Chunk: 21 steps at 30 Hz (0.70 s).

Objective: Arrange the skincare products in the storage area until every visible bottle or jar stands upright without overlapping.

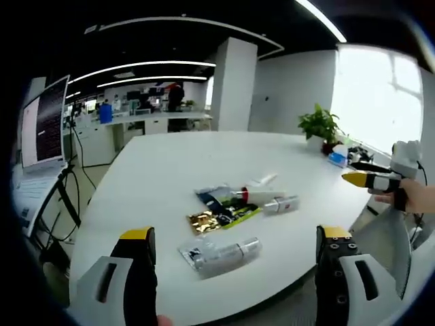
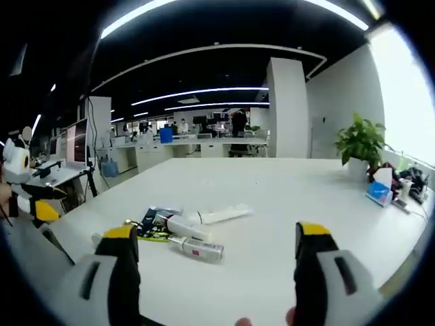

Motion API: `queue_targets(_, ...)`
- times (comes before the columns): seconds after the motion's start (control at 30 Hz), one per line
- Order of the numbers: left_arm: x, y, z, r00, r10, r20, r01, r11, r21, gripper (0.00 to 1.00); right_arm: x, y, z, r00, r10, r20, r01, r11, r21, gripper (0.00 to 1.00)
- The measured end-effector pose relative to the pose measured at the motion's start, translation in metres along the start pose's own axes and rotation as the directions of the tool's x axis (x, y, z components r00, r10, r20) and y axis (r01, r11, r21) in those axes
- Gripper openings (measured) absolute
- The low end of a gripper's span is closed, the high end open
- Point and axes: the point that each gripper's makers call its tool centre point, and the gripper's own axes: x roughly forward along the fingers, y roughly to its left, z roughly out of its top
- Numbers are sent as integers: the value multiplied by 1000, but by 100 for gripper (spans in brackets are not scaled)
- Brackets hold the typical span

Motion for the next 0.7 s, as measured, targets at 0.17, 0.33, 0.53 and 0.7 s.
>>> queue_targets(0.17, 1, 1, 1, 1000, 5, 5, -5, 1000, -12, 96, 2, 2, -2, 1000, 14, -11, -14, 1000, -4, 96)
queue_targets(0.33, 2, 4, -2, 1000, 22, -6, -22, 1000, -15, 95, 4, 5, -4, 999, 38, -25, -38, 999, 14, 96)
queue_targets(0.53, 4, 10, -2, 999, 37, -16, -38, 999, -37, 95, 5, 6, -5, 999, 43, -33, -43, 999, 8, 94)
queue_targets(0.7, 3, 14, -3, 998, 53, -21, -54, 997, -54, 95, 6, 8, -8, 997, 64, -44, -63, 998, 16, 93)
